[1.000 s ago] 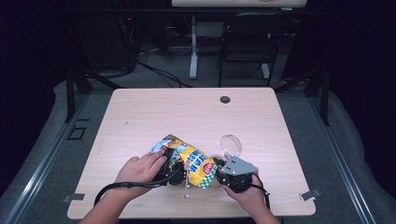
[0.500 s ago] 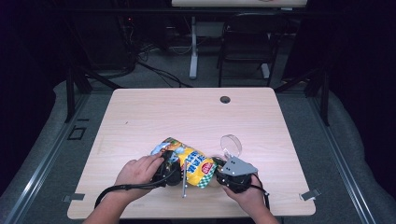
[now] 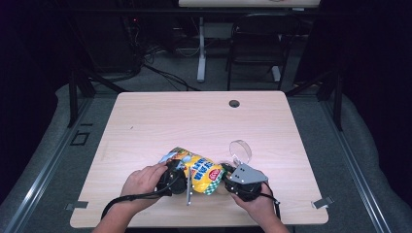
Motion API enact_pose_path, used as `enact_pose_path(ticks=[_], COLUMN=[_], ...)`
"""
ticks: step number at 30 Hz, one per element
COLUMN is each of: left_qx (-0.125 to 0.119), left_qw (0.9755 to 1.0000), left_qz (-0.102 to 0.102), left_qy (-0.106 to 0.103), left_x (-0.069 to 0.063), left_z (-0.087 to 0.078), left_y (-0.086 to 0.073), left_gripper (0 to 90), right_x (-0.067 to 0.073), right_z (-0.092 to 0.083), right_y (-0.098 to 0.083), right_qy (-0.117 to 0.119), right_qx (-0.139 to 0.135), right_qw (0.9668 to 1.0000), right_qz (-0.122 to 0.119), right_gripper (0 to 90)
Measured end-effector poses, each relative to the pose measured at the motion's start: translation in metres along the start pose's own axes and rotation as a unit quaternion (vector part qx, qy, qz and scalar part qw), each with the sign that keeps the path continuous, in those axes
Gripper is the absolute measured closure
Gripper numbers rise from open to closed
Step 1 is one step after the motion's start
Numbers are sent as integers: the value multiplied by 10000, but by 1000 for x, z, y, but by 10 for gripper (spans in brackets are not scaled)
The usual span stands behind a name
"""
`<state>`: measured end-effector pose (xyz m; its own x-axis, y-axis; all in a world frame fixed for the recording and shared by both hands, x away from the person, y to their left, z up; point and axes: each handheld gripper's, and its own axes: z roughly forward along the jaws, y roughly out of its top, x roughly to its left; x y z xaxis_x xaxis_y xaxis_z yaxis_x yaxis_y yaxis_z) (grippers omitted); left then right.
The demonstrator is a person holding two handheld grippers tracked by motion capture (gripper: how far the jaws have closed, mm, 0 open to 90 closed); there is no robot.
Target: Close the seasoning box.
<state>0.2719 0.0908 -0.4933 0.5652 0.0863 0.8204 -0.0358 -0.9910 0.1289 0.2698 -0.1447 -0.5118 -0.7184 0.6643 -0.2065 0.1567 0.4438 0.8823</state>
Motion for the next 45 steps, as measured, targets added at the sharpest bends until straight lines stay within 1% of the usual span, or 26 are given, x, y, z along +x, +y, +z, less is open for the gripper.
enact_pose_path(ticks=[1,4,11,15,18,20,21,22,25,27,28,31,35,37,39,42,44,45], left_qx=[-17,-7,-82,-89,-136,-173,-188,-221,-219,-273,-256,-315,-382,-402,-418,-474,-511,-519], left_qw=[10000,10000,9995,9992,9987,9984,9981,9976,9970,9961,9962,9948,9930,9925,9920,9904,9888,9886], left_qz=[-16,-29,-271,-353,-431,-486,-521,-579,-638,-740,-724,-854,-972,-1010,-1037,-1115,-1194,-1208], left_qy=[34,-4,-108,-150,-217,-217,-277,-293,-374,-401,-413,-466,-557,-566,-591,-667,-729,-736], left_x=[-1,-2,-4,-6,-7,-9,-9,-11,-13,-14,-14,-16,-18,-18,-18,-18,-18,-18], left_z=[0,1,2,3,4,4,4,4,5,6,6,7,7,8,8,9,10,10], left_y=[-1,-3,-6,-8,-9,-11,-12,-12,-15,-16,-17,-19,-21,-22,-22,-22,-23,-24], left_gripper=[869,870,870,870,870,870,871,870,871,871,871,871,872,873,872,873,873,873], right_x=[0,1,2,1,2,2,2,2,3,4,4,4,4,4,4,3,2,2], right_z=[0,2,3,3,3,3,3,3,3,3,3,4,3,3,3,2,2,3], right_y=[0,0,1,1,1,1,1,1,1,1,1,1,2,2,2,2,1,1], right_qy=[-19,10,2,-8,-10,1,6,5,23,17,19,30,64,51,52,16,-9,-17], right_qx=[16,7,-37,-34,-36,-42,-47,-51,-53,-56,-70,-108,-165,-186,-205,-219,-234,-247], right_qw=[10000,10000,10000,10000,10000,10000,10000,10000,10000,10000,10000,9999,9998,9998,9998,9997,9997,9996], right_qz=[-24,-28,-17,-8,-20,-14,-16,-16,-4,-19,-11,-5,51,53,62,65,93,108], right_gripper=[700,699,691,685,681,677,676,675,671,667,666,662,647,644,631,601,562,546])
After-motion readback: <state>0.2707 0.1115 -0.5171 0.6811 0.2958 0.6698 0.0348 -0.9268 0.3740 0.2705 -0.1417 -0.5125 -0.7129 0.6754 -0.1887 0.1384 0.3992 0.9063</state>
